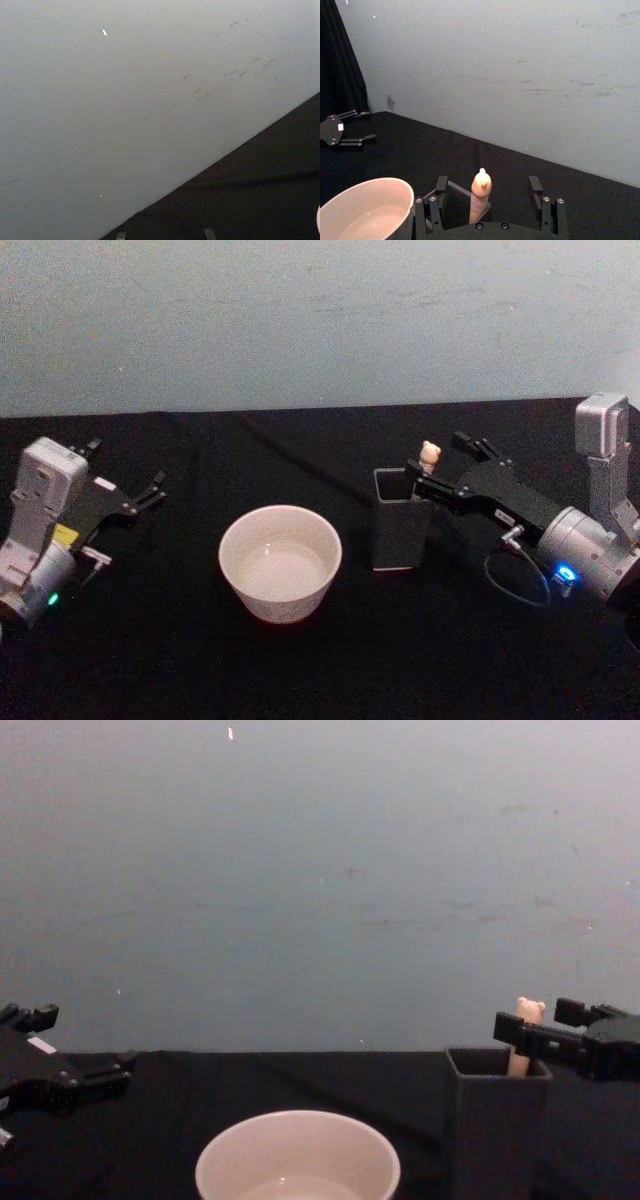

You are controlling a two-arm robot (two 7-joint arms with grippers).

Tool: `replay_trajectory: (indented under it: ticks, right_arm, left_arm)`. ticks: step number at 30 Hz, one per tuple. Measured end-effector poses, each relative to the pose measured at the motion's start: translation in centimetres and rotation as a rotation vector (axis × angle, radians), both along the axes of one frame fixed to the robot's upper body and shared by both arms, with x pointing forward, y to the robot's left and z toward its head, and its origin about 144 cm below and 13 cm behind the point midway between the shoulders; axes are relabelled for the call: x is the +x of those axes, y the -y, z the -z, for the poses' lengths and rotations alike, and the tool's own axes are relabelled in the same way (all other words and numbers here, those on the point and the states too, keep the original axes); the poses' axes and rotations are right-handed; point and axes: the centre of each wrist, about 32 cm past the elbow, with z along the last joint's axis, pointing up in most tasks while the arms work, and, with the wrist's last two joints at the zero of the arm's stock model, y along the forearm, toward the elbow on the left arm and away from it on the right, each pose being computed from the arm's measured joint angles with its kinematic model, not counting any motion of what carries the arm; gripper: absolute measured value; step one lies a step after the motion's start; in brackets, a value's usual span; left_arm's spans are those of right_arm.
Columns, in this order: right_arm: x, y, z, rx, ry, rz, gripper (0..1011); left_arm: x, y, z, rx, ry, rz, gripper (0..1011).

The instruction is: Pick up the stirring spoon with one hand, stir inside the cup, then place it back in its original position.

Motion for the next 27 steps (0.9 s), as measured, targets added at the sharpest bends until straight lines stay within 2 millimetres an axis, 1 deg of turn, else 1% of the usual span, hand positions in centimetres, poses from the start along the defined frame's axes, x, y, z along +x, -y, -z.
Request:
replay_trajectory:
  ticks: [27]
  right_arm:
    - [0.22, -0.09, 0.03, 0.007, -0.015, -0.008, 1000]
  left_arm:
    - [0.0, 0.0, 0.0, 0.0, 0.0, 0.0, 1001]
